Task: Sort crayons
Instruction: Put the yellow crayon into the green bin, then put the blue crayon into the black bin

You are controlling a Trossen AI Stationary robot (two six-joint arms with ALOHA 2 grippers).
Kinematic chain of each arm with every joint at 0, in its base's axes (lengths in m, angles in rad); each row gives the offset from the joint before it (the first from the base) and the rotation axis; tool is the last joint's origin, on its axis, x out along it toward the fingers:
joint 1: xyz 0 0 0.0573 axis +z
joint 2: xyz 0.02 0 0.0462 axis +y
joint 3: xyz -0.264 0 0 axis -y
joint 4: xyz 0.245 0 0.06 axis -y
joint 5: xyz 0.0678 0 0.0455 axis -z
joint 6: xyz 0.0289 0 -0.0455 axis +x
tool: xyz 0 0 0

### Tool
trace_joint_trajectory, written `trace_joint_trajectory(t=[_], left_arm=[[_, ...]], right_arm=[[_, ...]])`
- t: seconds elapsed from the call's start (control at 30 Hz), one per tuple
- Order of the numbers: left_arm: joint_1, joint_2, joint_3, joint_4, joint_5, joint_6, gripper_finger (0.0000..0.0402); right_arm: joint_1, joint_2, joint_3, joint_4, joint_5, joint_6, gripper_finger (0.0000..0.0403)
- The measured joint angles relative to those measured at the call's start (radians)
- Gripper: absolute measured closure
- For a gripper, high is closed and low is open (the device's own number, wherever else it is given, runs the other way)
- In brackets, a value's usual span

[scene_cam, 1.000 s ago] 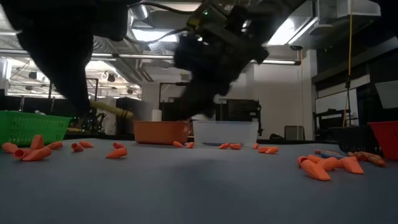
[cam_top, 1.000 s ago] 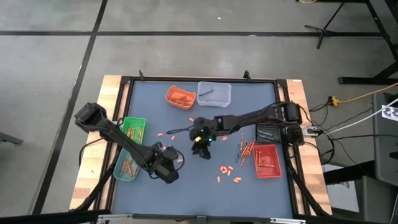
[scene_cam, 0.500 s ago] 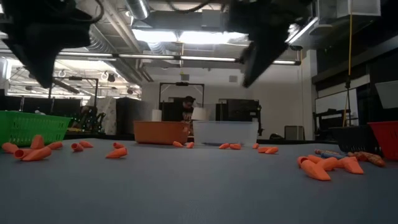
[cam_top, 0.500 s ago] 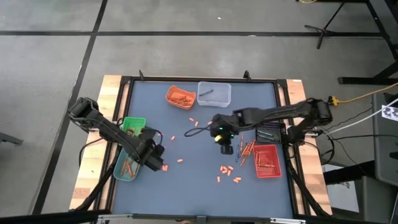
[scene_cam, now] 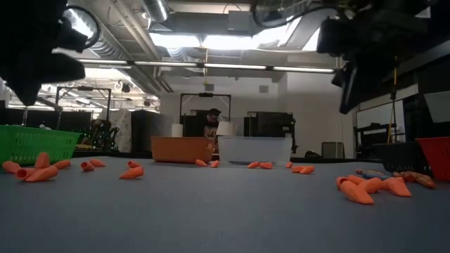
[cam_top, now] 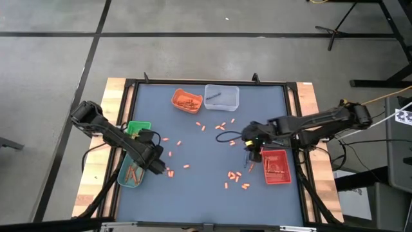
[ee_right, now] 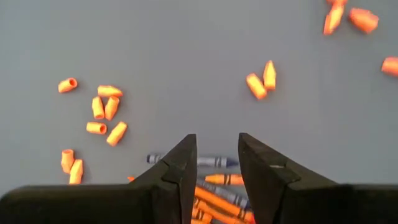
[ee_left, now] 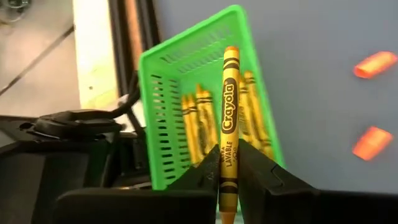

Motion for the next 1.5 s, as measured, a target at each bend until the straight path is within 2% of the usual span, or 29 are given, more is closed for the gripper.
trace_joint_trajectory(t=[0.33, 0.43, 0.6, 0.77, 1.2, 1.5], left_arm=[[0.021, 0.000, -0.077, 0.024, 0.001, -0.026, 0.0320], [0.020, 0.000, -0.085, 0.056, 0.001, -0.026, 0.0311], [0.020, 0.000, -0.085, 0.090, 0.000, -0.026, 0.0312], [0.020, 0.001, -0.085, 0.116, 0.001, -0.026, 0.0312], [0.020, 0.001, -0.085, 0.151, 0.000, -0.024, 0.0312], [0.020, 0.001, -0.085, 0.158, 0.000, -0.024, 0.0312]], right_arm=[[0.000, 0.006, -0.019, 0.004, -0.001, 0.013, 0.0287], [0.000, 0.009, -0.019, 0.006, -0.001, 0.108, 0.0287], [0.000, 0.029, -0.018, -0.001, 0.006, 0.346, 0.0288], [0.000, 0.087, -0.019, -0.006, 0.006, 0.476, 0.0288], [0.003, 0.229, -0.019, -0.034, -0.021, 0.604, 0.0288], [0.073, 0.305, -0.018, -0.020, 0.001, 0.634, 0.0288]])
